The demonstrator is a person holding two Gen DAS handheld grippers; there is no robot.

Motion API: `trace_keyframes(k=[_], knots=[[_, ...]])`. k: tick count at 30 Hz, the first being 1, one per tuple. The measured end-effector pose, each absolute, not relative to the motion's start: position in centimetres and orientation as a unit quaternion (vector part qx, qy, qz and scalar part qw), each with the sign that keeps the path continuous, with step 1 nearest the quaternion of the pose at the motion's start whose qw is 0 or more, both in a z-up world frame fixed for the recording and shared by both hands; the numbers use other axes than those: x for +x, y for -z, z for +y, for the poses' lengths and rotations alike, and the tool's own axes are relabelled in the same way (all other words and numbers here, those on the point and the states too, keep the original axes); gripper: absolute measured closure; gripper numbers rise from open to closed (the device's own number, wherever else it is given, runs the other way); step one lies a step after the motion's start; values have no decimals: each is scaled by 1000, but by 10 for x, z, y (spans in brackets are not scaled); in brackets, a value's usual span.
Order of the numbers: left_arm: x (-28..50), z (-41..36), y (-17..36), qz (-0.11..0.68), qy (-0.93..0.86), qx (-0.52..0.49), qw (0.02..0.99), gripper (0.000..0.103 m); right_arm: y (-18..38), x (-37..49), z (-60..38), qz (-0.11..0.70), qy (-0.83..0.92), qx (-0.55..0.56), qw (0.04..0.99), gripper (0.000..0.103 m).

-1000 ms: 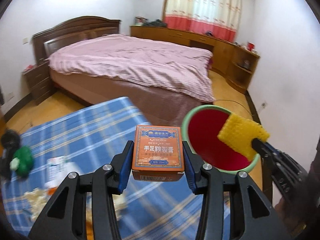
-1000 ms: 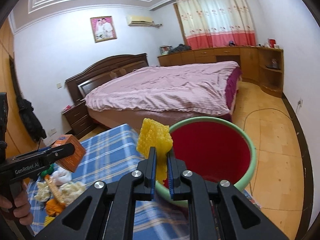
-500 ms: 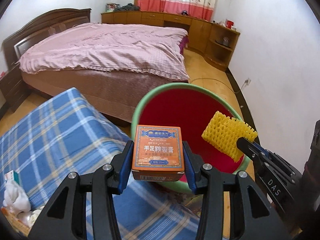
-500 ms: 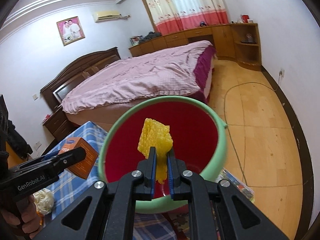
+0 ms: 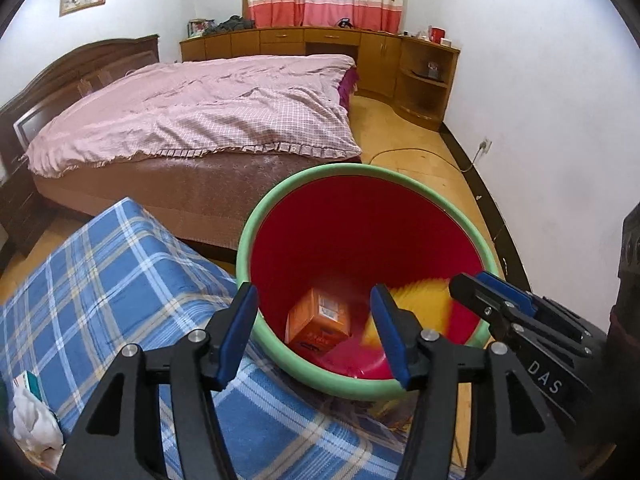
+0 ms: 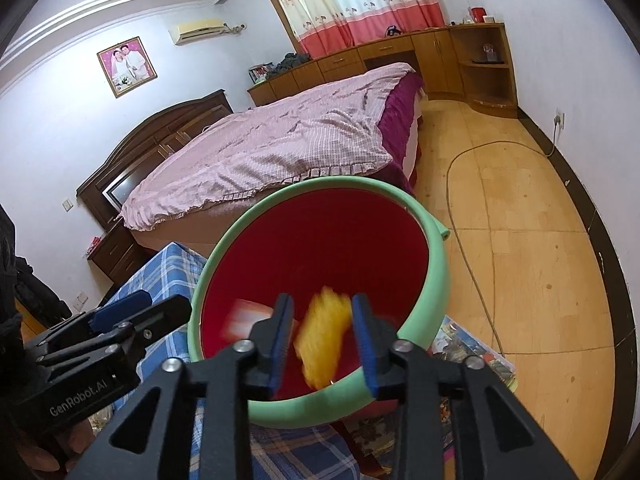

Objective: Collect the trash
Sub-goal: 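Move both open tools back over the table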

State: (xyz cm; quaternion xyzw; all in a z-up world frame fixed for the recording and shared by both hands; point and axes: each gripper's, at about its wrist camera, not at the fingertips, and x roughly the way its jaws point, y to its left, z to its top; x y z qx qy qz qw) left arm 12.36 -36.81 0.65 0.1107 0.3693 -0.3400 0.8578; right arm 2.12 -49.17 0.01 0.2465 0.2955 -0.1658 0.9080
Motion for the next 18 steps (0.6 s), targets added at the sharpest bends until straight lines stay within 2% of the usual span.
trace_keyframes(k=[5, 10, 18], knots=[[126, -357, -13, 375, 332, 90, 861, 44, -2, 19, -492, 297, 170, 247, 907, 65], [119, -340, -26, 365, 320, 83, 870, 44, -9, 15, -485, 289, 164, 248, 910, 57], [104, -290, -48, 355, 265, 53, 895, 44, -30, 4, -454, 274, 139, 239, 921, 51]])
